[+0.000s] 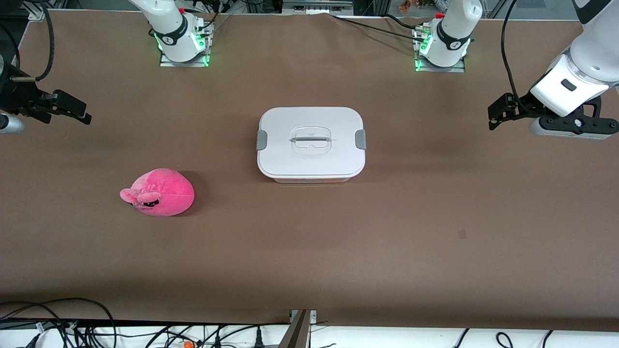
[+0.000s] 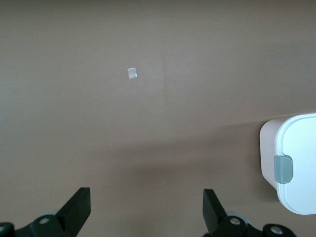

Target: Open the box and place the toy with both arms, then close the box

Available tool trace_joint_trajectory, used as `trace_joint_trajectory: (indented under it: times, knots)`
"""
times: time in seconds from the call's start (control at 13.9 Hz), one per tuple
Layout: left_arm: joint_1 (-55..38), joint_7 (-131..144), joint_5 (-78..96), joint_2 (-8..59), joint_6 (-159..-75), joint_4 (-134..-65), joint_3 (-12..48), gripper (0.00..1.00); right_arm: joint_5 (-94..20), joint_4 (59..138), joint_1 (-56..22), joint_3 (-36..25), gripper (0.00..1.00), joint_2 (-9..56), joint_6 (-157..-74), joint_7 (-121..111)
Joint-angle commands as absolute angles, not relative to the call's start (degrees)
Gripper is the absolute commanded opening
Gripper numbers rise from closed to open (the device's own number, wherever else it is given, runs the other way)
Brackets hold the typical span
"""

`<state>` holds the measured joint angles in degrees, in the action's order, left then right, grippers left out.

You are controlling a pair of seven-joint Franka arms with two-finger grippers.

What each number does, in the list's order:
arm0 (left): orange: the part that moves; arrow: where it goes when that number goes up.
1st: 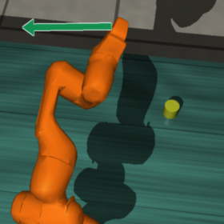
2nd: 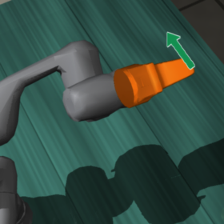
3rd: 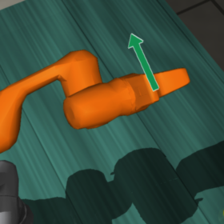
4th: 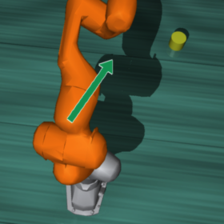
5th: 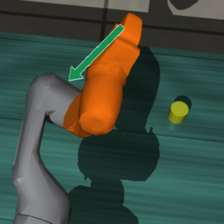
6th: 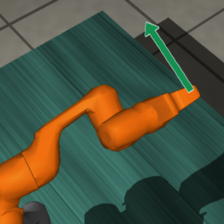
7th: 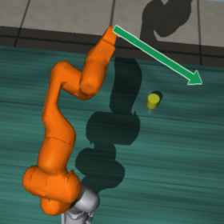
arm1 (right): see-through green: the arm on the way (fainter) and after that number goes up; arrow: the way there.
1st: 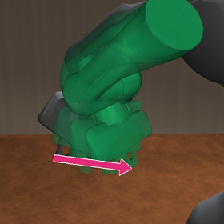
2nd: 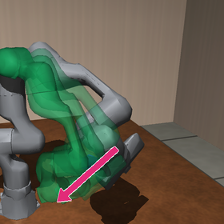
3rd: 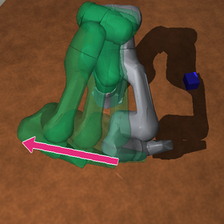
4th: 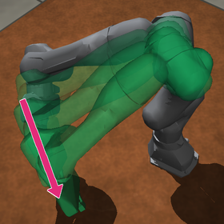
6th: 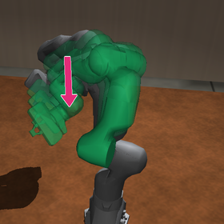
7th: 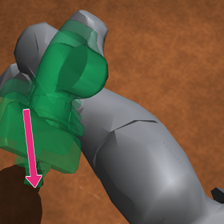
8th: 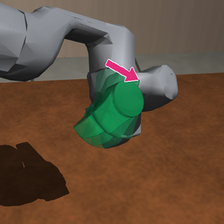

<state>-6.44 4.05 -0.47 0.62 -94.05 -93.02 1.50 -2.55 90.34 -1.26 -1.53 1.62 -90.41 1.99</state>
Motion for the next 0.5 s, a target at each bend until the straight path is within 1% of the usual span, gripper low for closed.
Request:
trace_joint_trajectory:
  times: [0.0, 0.14, 0.43]
  knots:
    - [-6.42, 3.78, -1.14, 1.49, -93.51, -91.23, 1.41, 1.00, -0.27, 87.89, -1.14, -0.62, 1.00, 2.55, -89.21, 1.76]
    - [-6.33, 3.87, -1.05, 1.41, -93.08, -91.23, 1.32, 1.00, 1.57, 87.80, -4.03, -0.62, 1.00, 3.95, -88.77, 2.63]
    - [-6.42, 4.39, -1.05, 1.49, -92.99, -91.23, 1.32, 1.00, 1.23, 87.80, -3.87, -1.14, 1.00, 4.13, -89.39, 2.90]
